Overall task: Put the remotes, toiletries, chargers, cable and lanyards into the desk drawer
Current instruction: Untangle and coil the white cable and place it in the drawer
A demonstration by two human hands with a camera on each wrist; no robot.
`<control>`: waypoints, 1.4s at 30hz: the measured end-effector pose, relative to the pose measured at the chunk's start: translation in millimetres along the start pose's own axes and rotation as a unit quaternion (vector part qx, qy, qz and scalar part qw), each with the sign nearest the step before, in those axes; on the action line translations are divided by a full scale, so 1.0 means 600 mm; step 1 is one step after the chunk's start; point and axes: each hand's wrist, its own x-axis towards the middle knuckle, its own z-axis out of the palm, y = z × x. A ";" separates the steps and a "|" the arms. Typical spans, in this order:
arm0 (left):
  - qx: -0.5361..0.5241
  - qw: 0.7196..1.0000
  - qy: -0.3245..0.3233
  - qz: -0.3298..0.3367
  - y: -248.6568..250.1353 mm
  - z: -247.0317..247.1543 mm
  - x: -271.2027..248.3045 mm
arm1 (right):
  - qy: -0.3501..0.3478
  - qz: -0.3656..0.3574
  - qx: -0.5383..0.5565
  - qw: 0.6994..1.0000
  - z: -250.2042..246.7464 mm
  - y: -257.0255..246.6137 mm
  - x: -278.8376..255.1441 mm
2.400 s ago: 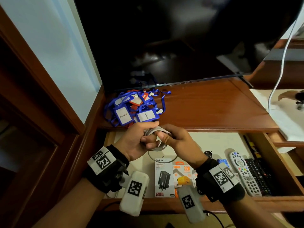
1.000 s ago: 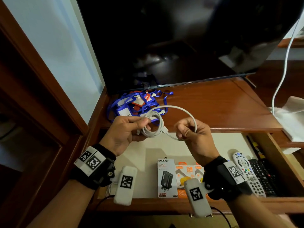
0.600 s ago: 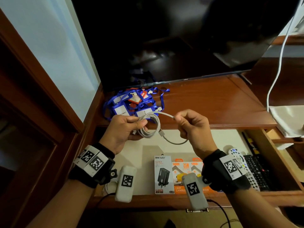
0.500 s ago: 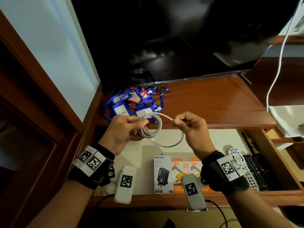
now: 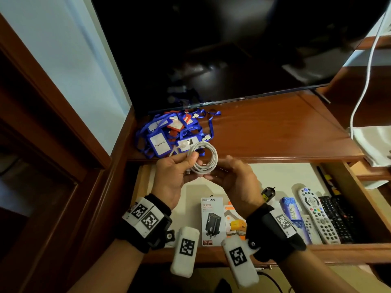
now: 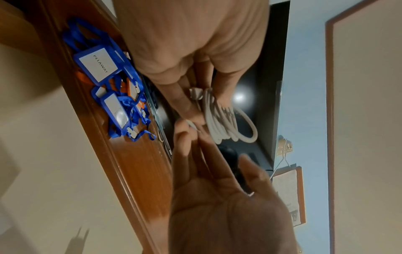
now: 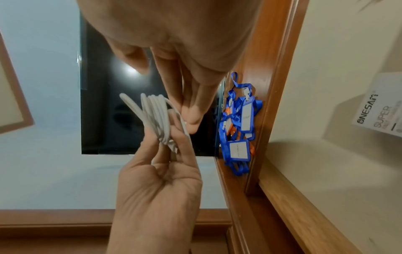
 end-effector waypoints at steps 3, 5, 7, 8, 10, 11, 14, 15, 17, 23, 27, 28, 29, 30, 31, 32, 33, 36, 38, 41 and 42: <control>0.028 0.998 0.032 0.038 -0.009 0.009 -0.005 | 0.004 -0.007 -0.017 1.000 0.002 0.005 -0.005; 0.071 0.994 0.040 0.069 -0.016 0.012 -0.006 | 0.023 -0.029 -0.065 0.997 0.003 0.011 -0.005; 0.103 0.990 0.044 0.090 -0.024 0.013 -0.007 | 0.053 -0.033 -0.087 0.994 0.002 0.015 -0.002; 0.116 0.987 0.048 0.103 -0.027 0.014 -0.006 | 0.067 -0.028 -0.087 0.994 0.002 0.017 -0.001; 0.143 0.979 0.060 0.135 -0.033 0.012 -0.002 | 0.087 -0.017 -0.083 0.993 0.000 0.019 0.002; 0.163 0.973 0.065 0.150 -0.035 0.010 0.001 | 0.096 -0.014 -0.079 0.992 0.000 0.019 0.003; 0.224 0.955 0.069 0.181 -0.034 0.003 0.012 | 0.117 -0.016 -0.065 0.991 -0.002 0.016 0.007; 0.244 0.949 0.066 0.189 -0.033 0.000 0.014 | 0.119 -0.014 -0.058 0.991 -0.003 0.014 0.008; 0.284 0.935 0.058 0.204 -0.029 -0.001 0.015 | 0.115 -0.001 -0.031 0.993 -0.003 0.012 0.010; 0.256 0.951 0.022 0.172 -0.027 -0.004 0.012 | 0.056 0.005 0.045 0.997 -0.004 0.013 0.006; 0.131 0.989 -0.021 0.059 -0.016 0.000 0.002 | -0.002 0.020 0.057 0.998 -0.011 0.003 0.004; 0.108 0.993 -0.023 0.033 -0.015 0.000 0.002 | -0.021 0.028 0.055 0.998 -0.010 -0.001 0.004; 0.097 0.995 -0.025 0.013 -0.016 -0.003 0.003 | -0.038 0.035 0.051 0.997 -0.007 -0.005 0.002; 0.093 0.995 -0.028 0.003 -0.017 -0.006 0.004 | -0.055 0.045 0.044 0.997 -0.005 -0.008 0.001; 0.095 0.995 -0.031 0.003 -0.020 -0.009 0.004 | -0.065 0.057 0.032 0.996 -0.004 -0.011 0.000; 0.101 0.994 -0.035 0.009 -0.022 -0.011 0.002 | -0.074 0.068 0.020 0.995 -0.004 -0.013 0.000; 0.116 0.992 -0.038 0.021 -0.025 -0.012 0.000 | -0.078 0.078 0.010 0.994 -0.006 -0.016 0.000; 0.171 0.983 -0.065 0.033 -0.027 -0.015 -0.009 | -0.094 0.101 0.009 0.990 -0.016 -0.020 0.002; 0.194 0.975 -0.104 0.008 -0.021 -0.022 -0.006 | -0.098 0.117 -0.032 0.988 -0.021 -0.023 -0.002; 0.243 0.960 -0.137 0.001 -0.011 -0.032 0.000 | -0.084 0.135 -0.075 0.984 -0.026 -0.015 -0.007; 0.249 0.959 -0.132 0.012 -0.009 -0.034 0.000 | -0.080 0.134 -0.077 0.985 -0.026 -0.011 -0.008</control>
